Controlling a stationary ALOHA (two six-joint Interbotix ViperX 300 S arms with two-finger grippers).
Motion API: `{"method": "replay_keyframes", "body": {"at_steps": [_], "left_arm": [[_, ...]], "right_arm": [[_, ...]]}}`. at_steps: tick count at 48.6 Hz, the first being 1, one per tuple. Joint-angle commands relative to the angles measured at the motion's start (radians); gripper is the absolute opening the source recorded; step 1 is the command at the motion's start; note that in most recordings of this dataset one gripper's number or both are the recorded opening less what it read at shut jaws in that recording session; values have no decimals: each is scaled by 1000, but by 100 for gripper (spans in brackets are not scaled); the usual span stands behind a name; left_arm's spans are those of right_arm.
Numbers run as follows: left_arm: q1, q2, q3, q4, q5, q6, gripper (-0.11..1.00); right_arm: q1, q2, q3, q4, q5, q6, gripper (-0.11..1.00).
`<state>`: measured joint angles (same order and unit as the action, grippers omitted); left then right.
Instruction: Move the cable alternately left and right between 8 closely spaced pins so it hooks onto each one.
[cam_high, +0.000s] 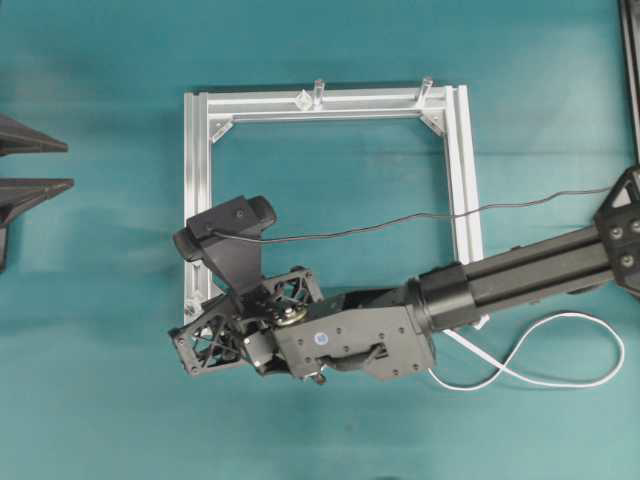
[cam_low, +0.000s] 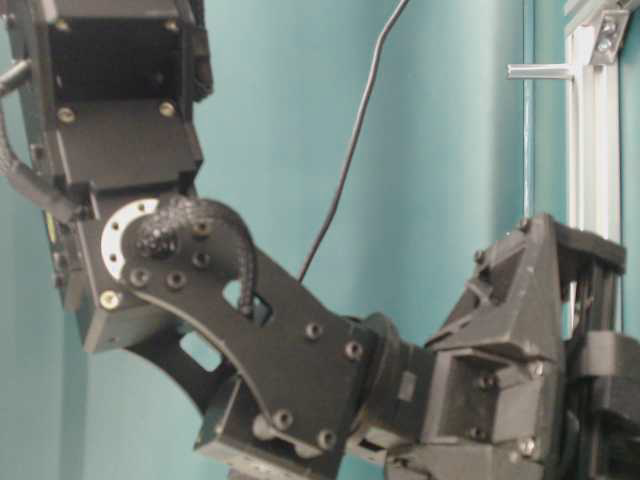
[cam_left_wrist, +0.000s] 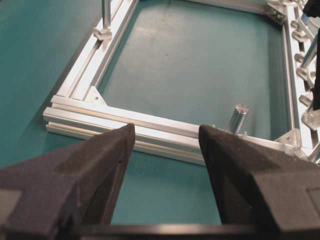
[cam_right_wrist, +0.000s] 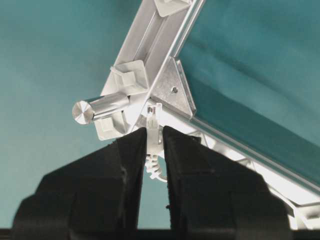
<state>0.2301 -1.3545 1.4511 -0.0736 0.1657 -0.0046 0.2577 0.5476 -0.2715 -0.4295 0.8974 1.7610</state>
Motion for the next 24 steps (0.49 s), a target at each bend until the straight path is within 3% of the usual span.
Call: {"method": "replay_keyframes", "body": {"at_steps": [1,24], "left_arm": [[-3,8,-14,2,-6,-3,64],[-3,8,-14,3,-6,-3,64]], "right_arm": [[8,-23,-23,2,2,-2,15],[8,-23,-23,2,-3,-2,15]]}}
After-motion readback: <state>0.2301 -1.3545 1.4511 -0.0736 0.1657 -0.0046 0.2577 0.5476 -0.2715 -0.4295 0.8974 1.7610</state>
